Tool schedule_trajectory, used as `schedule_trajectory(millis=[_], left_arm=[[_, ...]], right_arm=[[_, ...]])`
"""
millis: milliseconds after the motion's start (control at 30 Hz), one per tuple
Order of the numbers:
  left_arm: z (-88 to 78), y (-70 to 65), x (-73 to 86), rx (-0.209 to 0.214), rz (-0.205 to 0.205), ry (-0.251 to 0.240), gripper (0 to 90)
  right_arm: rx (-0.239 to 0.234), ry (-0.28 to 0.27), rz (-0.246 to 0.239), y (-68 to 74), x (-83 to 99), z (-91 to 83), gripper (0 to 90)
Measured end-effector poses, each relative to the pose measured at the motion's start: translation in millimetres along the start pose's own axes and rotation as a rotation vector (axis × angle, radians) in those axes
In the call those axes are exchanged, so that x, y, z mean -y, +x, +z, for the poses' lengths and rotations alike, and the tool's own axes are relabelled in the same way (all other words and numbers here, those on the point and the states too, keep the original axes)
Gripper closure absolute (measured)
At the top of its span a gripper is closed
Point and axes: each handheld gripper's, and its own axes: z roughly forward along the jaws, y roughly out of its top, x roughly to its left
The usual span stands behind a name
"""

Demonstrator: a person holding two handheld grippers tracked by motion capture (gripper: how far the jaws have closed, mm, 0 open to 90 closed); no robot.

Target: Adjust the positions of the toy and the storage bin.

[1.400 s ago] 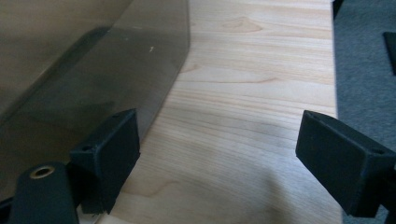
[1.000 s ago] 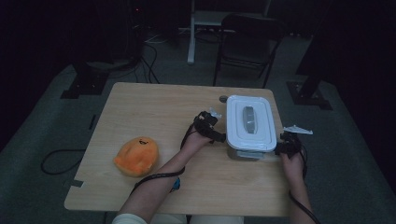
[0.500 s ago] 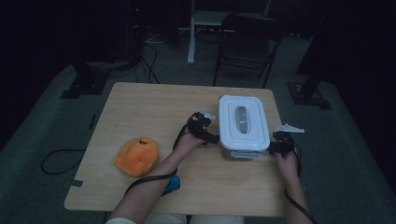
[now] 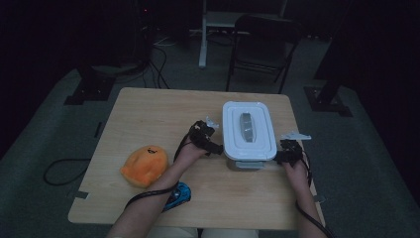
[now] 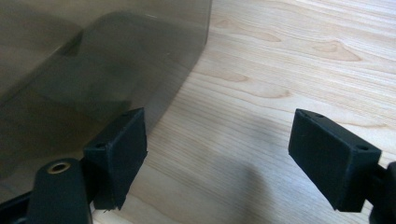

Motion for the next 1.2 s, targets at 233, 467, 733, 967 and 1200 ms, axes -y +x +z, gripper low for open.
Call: schedule_trajectory(millis=[233,467,733,967,1200], left_arm=[[-9.1,6.1,8.1,-0.012,0.001,-0.001,0.4],[-14.9,11.8,15.4,-0.011,-0.005,0.001,0.4],[-14.7,18.7,21.3,0.017,-0.025,-0.012,0.4],[-16.1,36.4,15.7,-0.018,-0.066,-0.029,0.4],[-12.4,43.8,4.1,-0.037,-0.053,-0.025,0.4]], right_arm=[[-0.003,0.013,-0.036,11.6,-4.8,2.9,19.1],[-0.016,0.010,-0.055,22.3,-8.9,5.7,19.9],[0.002,0.003,-0.054,25.6,-7.5,7.3,15.8],[0.026,-0.022,0.017,16.6,-12.7,12.6,14.0],[0.046,-0.024,0.036,13.7,-25.4,23.4,14.1]])
